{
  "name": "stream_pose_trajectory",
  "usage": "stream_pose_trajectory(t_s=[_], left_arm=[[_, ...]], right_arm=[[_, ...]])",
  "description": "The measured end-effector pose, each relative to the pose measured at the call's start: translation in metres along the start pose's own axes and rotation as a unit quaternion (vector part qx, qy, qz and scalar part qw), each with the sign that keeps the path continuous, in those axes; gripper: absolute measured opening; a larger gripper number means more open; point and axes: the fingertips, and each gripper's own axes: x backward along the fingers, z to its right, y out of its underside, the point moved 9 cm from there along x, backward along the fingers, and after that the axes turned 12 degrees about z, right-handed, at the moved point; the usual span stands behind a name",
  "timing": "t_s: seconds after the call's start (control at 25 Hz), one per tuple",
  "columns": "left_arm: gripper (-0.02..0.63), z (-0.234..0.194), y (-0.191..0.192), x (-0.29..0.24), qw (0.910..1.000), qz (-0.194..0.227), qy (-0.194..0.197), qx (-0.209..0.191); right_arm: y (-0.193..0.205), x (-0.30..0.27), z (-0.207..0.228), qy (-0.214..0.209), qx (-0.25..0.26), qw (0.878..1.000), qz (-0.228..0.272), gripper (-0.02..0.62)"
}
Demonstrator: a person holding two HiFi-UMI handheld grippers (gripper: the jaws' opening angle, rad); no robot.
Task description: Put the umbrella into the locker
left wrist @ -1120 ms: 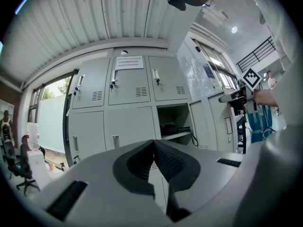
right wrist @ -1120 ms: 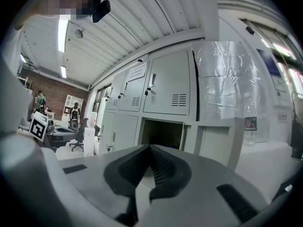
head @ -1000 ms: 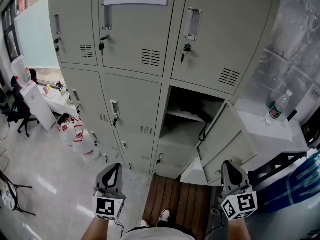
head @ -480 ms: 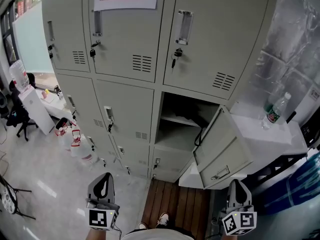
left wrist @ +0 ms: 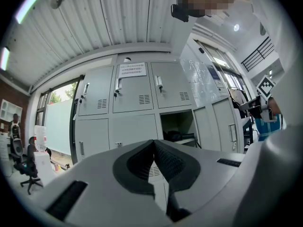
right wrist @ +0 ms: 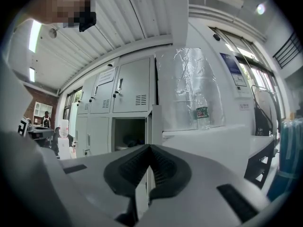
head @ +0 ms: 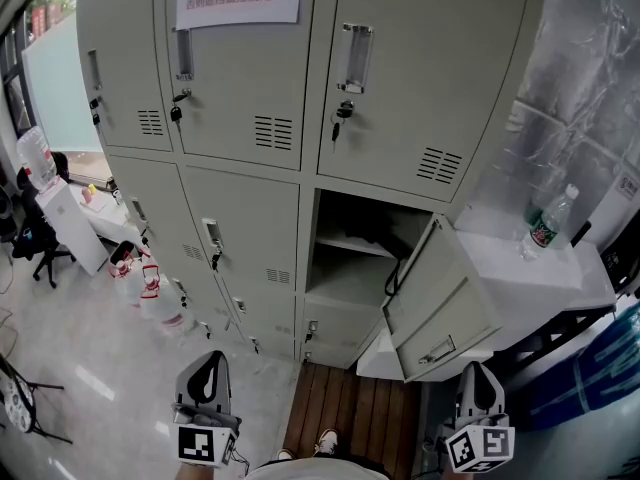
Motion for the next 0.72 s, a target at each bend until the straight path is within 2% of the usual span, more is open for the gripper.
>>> stream_pose_trajectory(t_s=[0.48, 0.72], left_arm=[[0.021, -0.002, -0.001, 0.008, 1.0000, 0.000, -0.003, 0.006], [0.021, 0.000, 0.001, 0.012, 0.9999, -0.005, 0.005, 0.007]], right_arm=[[0.007, -0.002, -0.014, -0.025, -0.016, 1.000, -0.004, 0.017], [0.010, 0.005, -0.024, -0.031, -0.005, 0.999, -0.025, 0.017]])
